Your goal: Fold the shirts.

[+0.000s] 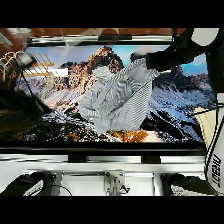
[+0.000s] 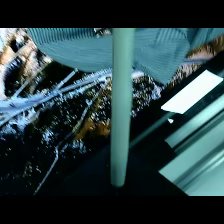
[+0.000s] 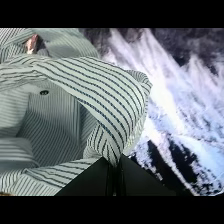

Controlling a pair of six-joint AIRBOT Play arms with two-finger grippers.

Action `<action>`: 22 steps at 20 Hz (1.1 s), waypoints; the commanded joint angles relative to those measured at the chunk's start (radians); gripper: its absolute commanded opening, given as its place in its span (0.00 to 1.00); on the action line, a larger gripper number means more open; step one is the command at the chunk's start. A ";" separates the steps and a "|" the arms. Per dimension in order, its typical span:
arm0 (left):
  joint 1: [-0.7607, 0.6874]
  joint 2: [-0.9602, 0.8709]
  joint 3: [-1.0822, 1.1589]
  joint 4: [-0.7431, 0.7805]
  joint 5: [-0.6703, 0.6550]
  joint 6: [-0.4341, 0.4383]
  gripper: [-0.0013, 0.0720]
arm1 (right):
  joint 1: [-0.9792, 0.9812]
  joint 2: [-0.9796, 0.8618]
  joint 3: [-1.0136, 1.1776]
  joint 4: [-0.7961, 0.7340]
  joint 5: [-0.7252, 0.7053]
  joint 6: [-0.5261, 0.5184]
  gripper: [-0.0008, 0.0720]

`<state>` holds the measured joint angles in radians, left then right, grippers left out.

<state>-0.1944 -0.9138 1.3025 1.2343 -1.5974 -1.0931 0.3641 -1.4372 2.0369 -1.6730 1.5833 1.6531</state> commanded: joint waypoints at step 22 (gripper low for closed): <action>-0.413 0.209 -0.201 0.285 0.088 -0.145 0.08 | -0.002 0.001 0.001 -0.034 -0.050 -0.077 0.11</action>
<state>-0.5465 -0.7136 1.1072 1.5673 -1.4811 -1.2308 0.3630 -1.4368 2.0369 -1.7058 1.5368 1.5753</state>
